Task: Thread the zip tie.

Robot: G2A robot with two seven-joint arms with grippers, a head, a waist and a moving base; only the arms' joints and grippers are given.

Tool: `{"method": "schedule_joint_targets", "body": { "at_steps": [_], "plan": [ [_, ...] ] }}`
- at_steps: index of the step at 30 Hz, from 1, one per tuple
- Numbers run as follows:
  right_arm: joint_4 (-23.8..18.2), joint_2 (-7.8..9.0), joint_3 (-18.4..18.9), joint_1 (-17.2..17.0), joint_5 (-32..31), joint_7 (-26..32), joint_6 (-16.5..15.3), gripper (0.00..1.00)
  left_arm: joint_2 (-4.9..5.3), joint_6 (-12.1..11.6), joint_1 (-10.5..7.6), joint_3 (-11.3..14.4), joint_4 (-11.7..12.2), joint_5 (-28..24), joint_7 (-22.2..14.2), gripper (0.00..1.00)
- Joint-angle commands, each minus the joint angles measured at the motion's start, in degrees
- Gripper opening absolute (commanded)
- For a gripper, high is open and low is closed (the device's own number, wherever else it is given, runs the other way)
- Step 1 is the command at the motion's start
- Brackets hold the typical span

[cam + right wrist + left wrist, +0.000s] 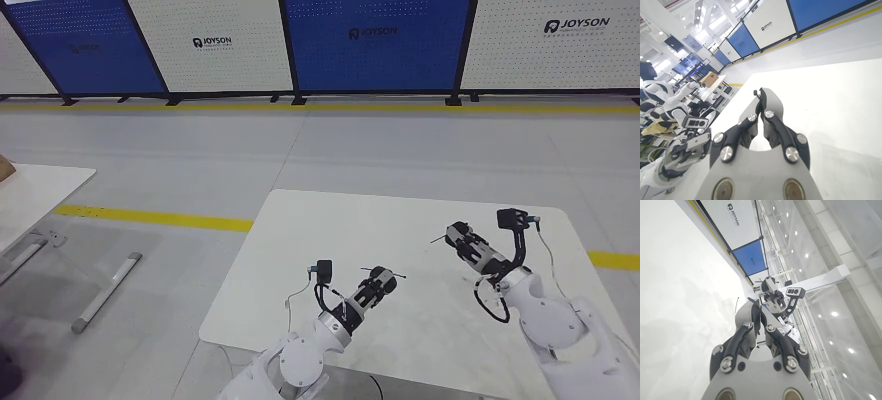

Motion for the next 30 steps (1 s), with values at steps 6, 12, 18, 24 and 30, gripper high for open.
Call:
{"method": "schedule_joint_targets", "body": {
  "at_steps": [6,12,18,24,30],
  "plan": [
    [0.0,0.01,0.0,0.1,0.1,0.2,0.0,0.00,0.00,0.0,0.00,0.0,0.0,0.0,0.0,0.00],
    [0.0,0.01,0.0,0.1,0.1,0.2,0.0,0.00,0.02,0.7,-0.53,-0.5,0.4,1.1,0.2,0.00],
    [0.0,0.01,0.0,0.1,0.1,0.2,0.0,0.00,0.23,3.7,-2.88,-1.5,2.9,2.8,-4.2,0.00],
    [0.0,0.01,0.0,0.1,0.1,0.2,0.0,0.00,0.23,3.7,-2.88,-1.5,2.9,2.8,-4.2,0.00],
    [-1.0,-0.22,-0.3,-2.8,-1.2,-2.3,-1.7,0.00,0.23,3.7,-2.88,-1.5,2.9,2.8,-4.2,0.00]
  ]
}}
